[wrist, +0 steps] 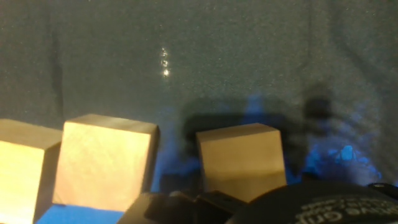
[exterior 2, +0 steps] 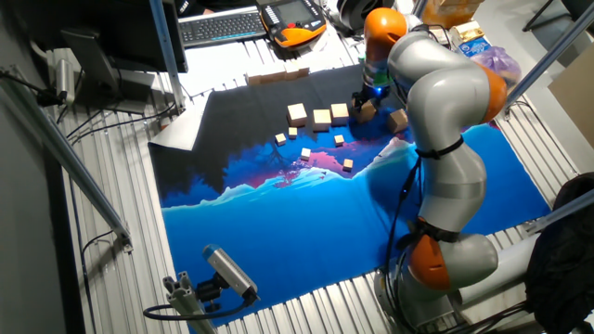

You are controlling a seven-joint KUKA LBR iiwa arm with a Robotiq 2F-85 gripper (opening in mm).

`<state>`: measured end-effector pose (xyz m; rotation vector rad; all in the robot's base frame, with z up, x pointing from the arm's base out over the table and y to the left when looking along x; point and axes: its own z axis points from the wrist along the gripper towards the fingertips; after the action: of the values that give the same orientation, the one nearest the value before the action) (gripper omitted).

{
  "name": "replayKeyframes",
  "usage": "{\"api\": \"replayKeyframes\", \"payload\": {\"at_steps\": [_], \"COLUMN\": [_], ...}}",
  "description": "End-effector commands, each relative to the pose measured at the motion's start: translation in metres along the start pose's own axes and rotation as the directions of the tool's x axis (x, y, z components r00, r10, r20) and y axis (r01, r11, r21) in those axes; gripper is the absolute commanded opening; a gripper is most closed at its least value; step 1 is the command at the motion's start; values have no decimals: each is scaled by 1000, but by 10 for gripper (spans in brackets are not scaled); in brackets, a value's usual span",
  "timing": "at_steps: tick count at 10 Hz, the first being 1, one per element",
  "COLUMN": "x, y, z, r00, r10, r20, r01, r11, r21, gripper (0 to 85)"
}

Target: Stack the blocks in a vertical line of five

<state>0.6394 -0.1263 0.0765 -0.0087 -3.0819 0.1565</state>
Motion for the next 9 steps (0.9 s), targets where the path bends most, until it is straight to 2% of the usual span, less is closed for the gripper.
{"api": "replayKeyframes", "payload": {"at_steps": [1,4,5,7,8,9], "x": [0,-4,-5,-5,-5,-5], "y": [1,1,0,-3,-4,-5], "z": [0,11,18,22,22,23], "r00": [1000,1000,1000,998,995,988], "r10": [2,-5,-17,-62,-100,-150], "r20": [0,11,17,20,17,20], "r01": [-2,5,17,62,100,151], "r11": [1000,1000,1000,998,995,989], "r21": [3,3,-1,-3,-3,-9], "gripper": [850,850,680,680,340,170]}}
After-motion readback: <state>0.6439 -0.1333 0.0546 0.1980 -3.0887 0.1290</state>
